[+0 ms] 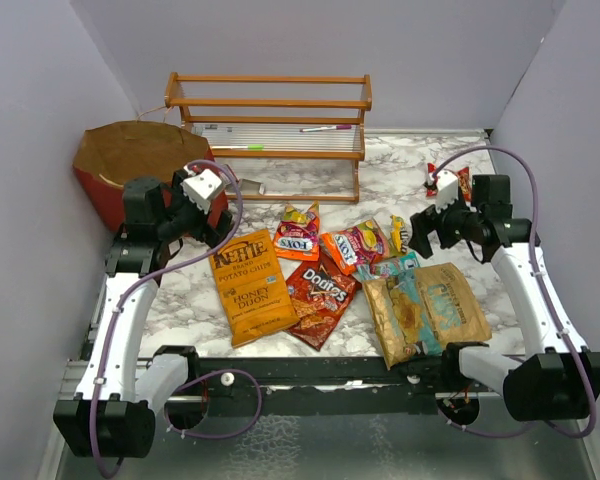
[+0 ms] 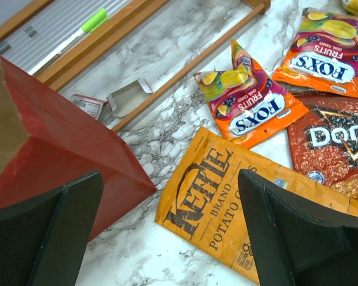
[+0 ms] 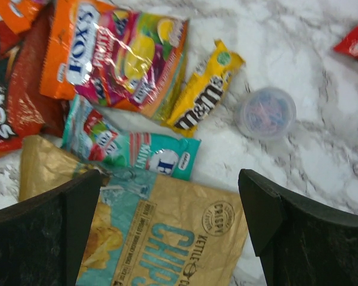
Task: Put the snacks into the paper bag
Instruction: Pick up the snack from the center of the board.
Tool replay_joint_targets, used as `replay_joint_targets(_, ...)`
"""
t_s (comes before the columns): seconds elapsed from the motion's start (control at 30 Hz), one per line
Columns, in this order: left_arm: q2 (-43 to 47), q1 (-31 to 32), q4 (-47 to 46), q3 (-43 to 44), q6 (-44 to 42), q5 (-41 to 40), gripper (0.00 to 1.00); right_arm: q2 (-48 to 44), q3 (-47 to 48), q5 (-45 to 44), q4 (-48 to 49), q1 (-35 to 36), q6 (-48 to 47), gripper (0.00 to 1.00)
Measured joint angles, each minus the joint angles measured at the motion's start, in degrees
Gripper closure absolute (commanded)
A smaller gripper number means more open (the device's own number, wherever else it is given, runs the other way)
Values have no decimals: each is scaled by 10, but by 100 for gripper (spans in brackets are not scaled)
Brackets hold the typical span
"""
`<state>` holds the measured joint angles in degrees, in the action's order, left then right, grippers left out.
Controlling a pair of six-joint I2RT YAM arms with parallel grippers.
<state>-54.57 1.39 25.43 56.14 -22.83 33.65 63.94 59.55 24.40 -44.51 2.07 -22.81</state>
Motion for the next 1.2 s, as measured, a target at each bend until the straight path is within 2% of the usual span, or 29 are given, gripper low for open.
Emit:
replay_joint_targets(0.23, 0, 22, 6, -12, -13, 0, 2, 30, -17, 3, -23, -103, -43, 2)
replay_joint_targets(0.5, 0, 52, 9, -26, -16, -1, 2, 48, -48, 14, -42, -205, -125, 11)
replay_joint_targets(0.7, 1, 65, 9, -35, -15, -3, 2, 100, -63, 30, -56, -289, -190, 13)
replay_joint_targets(1.07, 3, 66, 8, -46, -11, -3, 2, 164, -119, 39, -82, -375, -292, 17)
replay_joint_targets(1.2, 3, 66, 5, -49, -11, -3, 2, 204, -135, 48, -82, -382, -322, 17)
